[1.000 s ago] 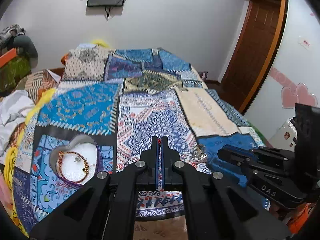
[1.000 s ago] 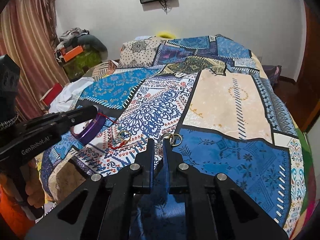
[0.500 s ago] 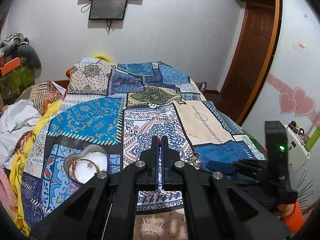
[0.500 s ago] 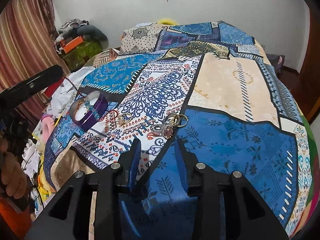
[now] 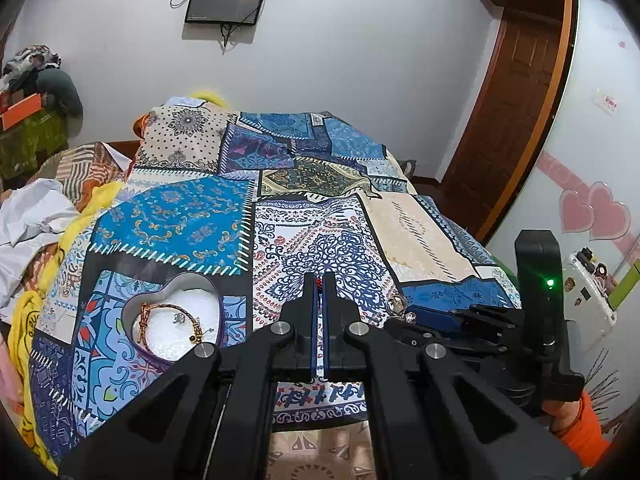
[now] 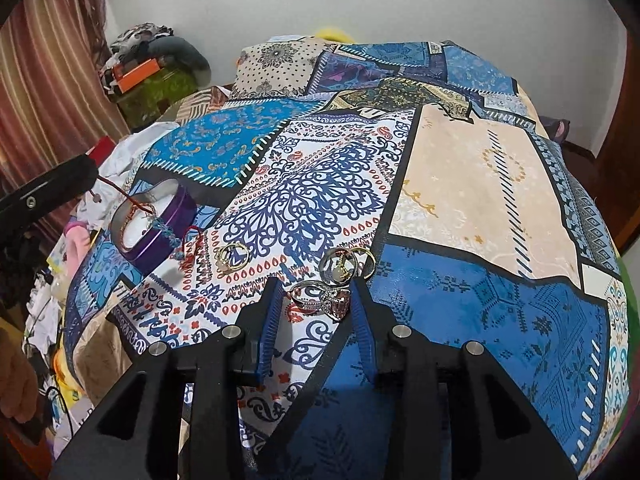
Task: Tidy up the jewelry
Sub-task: 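Lift the second bracelet with the left gripper and carry it to the tin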
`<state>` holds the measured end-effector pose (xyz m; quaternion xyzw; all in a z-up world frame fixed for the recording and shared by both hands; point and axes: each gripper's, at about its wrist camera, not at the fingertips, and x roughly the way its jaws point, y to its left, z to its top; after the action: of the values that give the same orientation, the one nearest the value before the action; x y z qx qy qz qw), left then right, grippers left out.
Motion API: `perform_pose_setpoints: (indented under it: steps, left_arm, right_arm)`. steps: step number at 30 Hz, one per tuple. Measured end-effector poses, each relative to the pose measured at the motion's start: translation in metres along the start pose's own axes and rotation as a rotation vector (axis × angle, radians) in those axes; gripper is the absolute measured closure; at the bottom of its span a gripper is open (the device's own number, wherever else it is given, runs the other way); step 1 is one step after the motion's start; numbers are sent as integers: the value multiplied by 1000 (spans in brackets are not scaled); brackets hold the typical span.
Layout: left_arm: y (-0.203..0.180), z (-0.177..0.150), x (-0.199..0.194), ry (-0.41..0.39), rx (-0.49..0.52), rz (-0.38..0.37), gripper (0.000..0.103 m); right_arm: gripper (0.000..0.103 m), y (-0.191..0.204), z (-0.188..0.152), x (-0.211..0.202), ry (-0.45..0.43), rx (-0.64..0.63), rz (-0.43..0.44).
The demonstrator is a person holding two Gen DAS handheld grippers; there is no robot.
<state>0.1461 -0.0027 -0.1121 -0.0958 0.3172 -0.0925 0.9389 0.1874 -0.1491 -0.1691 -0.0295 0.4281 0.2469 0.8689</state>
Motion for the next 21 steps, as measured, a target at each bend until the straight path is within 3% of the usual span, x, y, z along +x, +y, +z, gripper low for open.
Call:
perform_pose_setpoints:
  steps: [9, 21]
  left_arm:
    - [4, 8, -21, -47, -3, 7, 103]
    - [18, 20, -66, -137, 13, 75, 103]
  right_arm:
    - [76, 5, 2, -18, -34, 13, 9]
    - [76, 35, 18, -44, -127, -27, 47]
